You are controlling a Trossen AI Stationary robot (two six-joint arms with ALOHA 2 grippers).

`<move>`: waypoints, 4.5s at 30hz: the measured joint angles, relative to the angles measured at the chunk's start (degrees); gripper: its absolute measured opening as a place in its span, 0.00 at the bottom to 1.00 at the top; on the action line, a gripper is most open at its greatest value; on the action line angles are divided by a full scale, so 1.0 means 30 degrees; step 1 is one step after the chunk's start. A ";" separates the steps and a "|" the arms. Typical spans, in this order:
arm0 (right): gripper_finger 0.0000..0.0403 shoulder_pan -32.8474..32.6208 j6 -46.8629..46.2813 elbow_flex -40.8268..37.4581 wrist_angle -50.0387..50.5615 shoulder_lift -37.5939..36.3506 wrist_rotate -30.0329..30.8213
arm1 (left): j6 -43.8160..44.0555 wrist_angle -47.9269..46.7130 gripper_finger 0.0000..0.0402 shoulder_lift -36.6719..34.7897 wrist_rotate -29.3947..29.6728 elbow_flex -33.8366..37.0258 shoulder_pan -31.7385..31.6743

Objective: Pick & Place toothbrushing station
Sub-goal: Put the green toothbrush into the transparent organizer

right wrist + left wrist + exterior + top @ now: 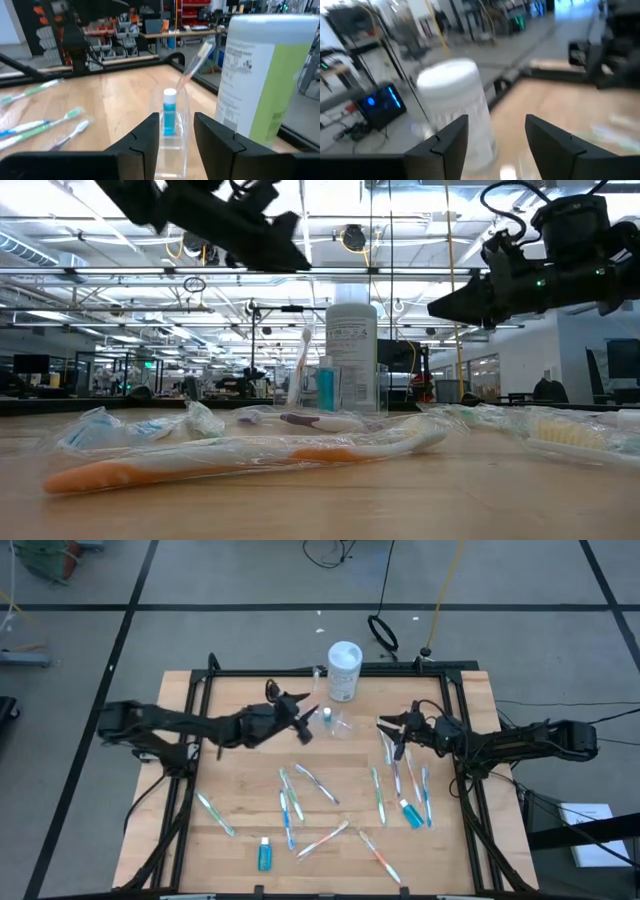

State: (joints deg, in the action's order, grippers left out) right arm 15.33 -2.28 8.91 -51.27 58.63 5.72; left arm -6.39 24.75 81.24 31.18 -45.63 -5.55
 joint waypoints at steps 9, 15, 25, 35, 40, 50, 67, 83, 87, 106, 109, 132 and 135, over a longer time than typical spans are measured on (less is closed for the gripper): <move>0.28 0.0084 -0.1225 0.0000 0.3529 -0.0007 0.1316 | 0.3324 -0.8840 0.43 -0.2355 -0.0594 0.0000 0.0288; 0.28 0.0422 -0.1834 0.0000 0.7283 0.0001 0.0820 | 0.2291 -0.8893 0.40 -0.2348 -0.0592 0.0000 0.0274; 0.28 -0.1037 0.5981 0.0008 0.7420 0.0000 -0.2487 | -0.0219 -0.8729 0.39 -0.2348 -0.0578 0.0000 0.0217; 0.28 -0.1961 0.8763 0.6308 1.0327 0.0015 -0.8899 | -0.1830 -0.6222 0.39 -0.2348 -0.0554 0.0000 -0.0496; 0.28 -0.2208 1.2530 1.1847 2.2240 0.1424 -0.4376 | -0.2306 -0.5120 0.39 -0.2348 -0.0557 0.0000 -0.1063; 0.28 -0.2768 1.6537 1.2976 2.7757 0.6999 -0.0771 | -0.3284 -0.5018 0.39 -0.2333 -0.0570 0.0000 -0.2033; 0.28 -0.3428 2.0546 1.2473 2.6604 0.9573 0.2178 | -0.3601 -0.4872 0.39 -0.2333 -0.0610 0.0000 -0.2648; 0.03 -0.3760 1.5924 1.0626 2.3163 0.9497 -0.0335 | -0.1357 -0.4879 0.39 -0.2333 -0.3325 0.0000 -0.2640; 0.03 -0.4019 1.4742 1.0549 2.1202 0.9353 -0.0669 | -0.0740 -0.4887 0.39 -0.2333 -0.3971 0.0000 -0.2630; 0.00 -0.1342 0.3864 1.0583 0.1642 0.6033 0.1188 | -0.1202 -0.5357 0.39 -0.2333 -0.3907 0.0007 -0.2112; 0.00 -0.0605 0.1912 1.0120 0.2571 0.6817 0.2395 | -0.1202 -0.5347 0.39 -0.2333 -0.3927 0.0007 -0.2024; 0.00 0.0262 -0.5924 0.8167 0.0313 0.7468 0.0545 | -0.1091 -0.5325 0.39 -0.2333 -0.3921 0.0007 -0.1992; 0.00 0.0270 -0.5024 0.8153 0.1008 0.7468 0.1964 | -0.0816 -0.5329 0.39 -0.2333 -0.3921 0.0007 -0.1992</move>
State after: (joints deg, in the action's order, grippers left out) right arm 16.14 -17.36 33.36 -48.24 81.03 11.61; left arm -8.84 8.76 74.24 19.42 -45.60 -11.53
